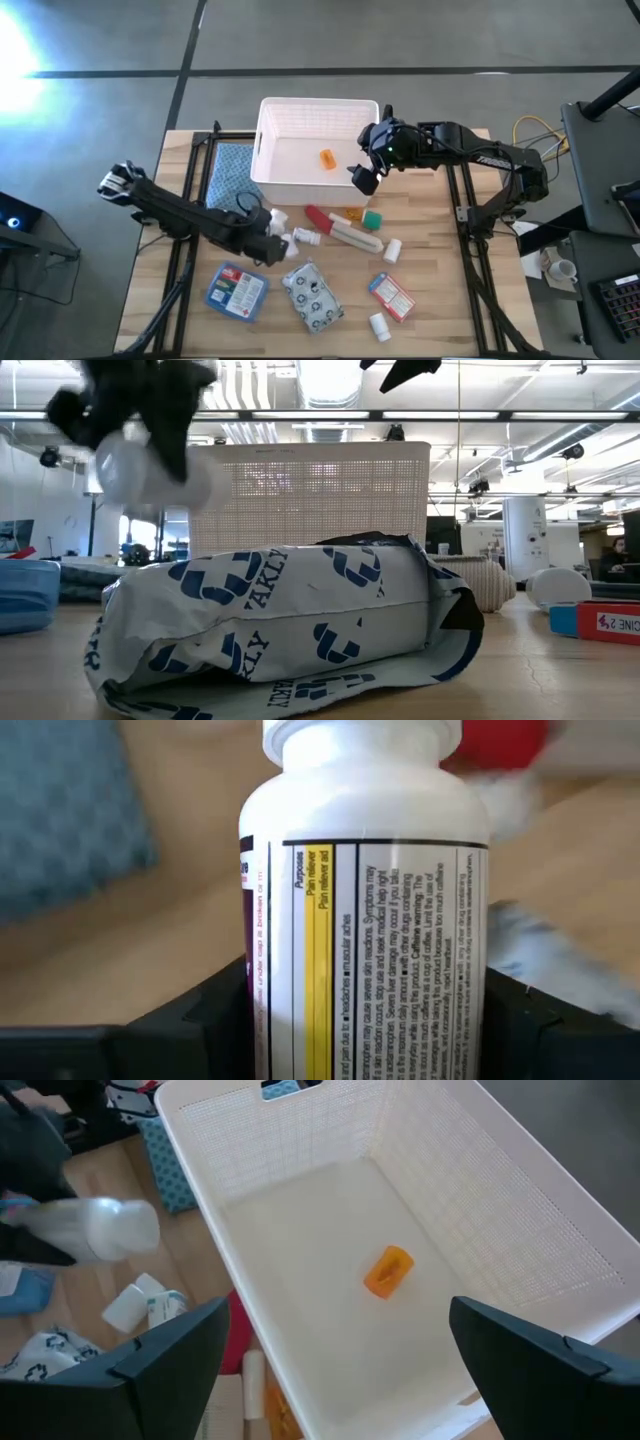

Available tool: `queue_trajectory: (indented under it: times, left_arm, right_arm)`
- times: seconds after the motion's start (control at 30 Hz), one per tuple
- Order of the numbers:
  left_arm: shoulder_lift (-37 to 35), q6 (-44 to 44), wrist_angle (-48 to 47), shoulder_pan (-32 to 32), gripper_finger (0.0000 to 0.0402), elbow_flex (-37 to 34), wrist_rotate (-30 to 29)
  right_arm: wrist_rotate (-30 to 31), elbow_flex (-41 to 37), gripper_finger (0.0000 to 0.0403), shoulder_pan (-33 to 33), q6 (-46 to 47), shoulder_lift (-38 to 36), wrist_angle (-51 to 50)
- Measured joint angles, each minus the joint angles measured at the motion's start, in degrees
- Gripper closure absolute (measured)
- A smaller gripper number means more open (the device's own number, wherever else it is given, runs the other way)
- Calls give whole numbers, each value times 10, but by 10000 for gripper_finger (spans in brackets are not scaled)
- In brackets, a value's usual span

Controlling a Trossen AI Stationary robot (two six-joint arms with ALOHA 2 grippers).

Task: Pick & place medical supplies in basket/bin
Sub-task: Put the white and violet medicine bottle in the white bin, then put the top right white medicine bottle in the white bin

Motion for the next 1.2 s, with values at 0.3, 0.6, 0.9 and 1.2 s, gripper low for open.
queue_trajectory:
  times: [0.3, 0.6, 0.9, 1.2]
  left_arm:
    - [-34, 231, -16, 6, 159, 192, -214]
    - [-33, 427, -66, 221, 124, 281, -243]
    - [-30, 496, -12, 333, 58, 244, -102]
    - [-33, 535, 43, 277, 56, 232, -101]
  right_arm:
    - [0, 0, 35, 0, -5, 0, 1]
    - [0, 0, 35, 1, 1, 0, -7]
    - [0, 0, 35, 17, 39, 0, -73]
    - [-5, -8, 35, 59, 91, -1, -244]
